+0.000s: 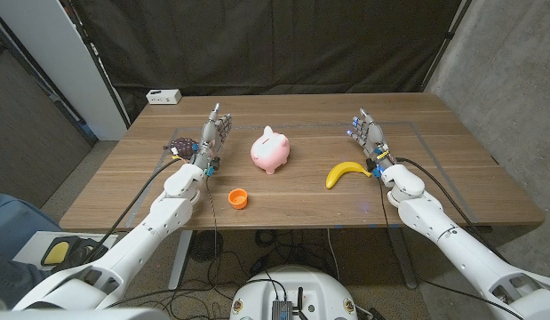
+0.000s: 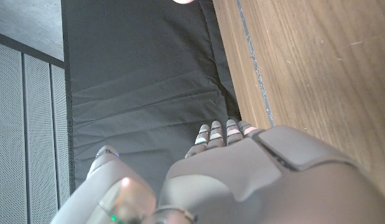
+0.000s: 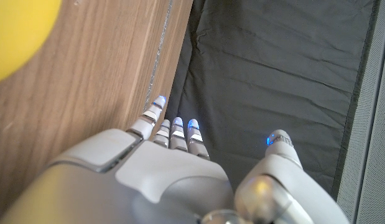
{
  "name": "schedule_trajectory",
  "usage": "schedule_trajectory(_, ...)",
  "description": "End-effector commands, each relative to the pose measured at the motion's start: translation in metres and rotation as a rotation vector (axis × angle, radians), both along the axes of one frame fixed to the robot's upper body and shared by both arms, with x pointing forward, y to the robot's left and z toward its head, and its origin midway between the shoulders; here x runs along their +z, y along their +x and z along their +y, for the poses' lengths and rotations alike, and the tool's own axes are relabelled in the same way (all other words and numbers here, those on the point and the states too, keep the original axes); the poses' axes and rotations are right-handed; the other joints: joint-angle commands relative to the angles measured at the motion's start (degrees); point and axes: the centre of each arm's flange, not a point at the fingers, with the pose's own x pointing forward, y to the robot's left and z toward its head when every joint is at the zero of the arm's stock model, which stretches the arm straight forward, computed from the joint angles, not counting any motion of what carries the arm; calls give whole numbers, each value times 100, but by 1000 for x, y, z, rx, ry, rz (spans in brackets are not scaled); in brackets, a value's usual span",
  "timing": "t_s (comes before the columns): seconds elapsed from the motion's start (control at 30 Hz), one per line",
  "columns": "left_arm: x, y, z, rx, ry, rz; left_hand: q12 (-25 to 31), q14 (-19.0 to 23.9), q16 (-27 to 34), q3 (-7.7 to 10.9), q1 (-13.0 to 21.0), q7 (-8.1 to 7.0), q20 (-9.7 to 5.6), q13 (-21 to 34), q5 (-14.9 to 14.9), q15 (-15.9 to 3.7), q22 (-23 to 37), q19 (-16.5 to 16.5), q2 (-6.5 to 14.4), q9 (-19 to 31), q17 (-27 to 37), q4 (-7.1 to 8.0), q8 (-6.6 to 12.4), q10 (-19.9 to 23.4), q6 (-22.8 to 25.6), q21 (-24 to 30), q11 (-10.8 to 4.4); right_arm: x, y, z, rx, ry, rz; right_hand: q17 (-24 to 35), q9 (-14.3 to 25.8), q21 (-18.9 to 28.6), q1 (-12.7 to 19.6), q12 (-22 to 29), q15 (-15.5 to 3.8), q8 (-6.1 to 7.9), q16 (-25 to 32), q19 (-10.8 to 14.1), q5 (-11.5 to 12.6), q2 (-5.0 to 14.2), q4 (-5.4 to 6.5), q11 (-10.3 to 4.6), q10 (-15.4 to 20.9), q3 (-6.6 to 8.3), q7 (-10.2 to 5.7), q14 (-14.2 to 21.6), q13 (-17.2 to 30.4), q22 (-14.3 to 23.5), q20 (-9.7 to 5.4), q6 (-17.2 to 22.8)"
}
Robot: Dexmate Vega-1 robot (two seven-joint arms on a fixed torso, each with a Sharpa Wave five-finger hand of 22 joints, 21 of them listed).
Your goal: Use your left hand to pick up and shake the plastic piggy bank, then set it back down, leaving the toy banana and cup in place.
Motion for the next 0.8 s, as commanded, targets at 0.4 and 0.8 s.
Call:
schedule_trajectory(0.4,6,-27,-4,68,46,-164,163,423,111,173,431,-169,107,18,-36,-112,14,445,165,21,4,-218,120,434,514,157,-96,-1,-20,4,-7,-11,-52,12,13,26,57,42,13,34,43,32,9,35,0,33,51,35,-6,49,19,24,39,-32)
schedule_trajectory(0.8,16,-41,-4,168,101,-283,262,926,149,309,750,-506,130,17,-132,-331,12,951,290,26,-5,-422,183,903,1088,237,-355,9,-32,9,6,-40,-104,-11,29,50,115,55,-132,129,88,73,-14,30,-41,-121,174,4,-255,210,10,21,-36,379)
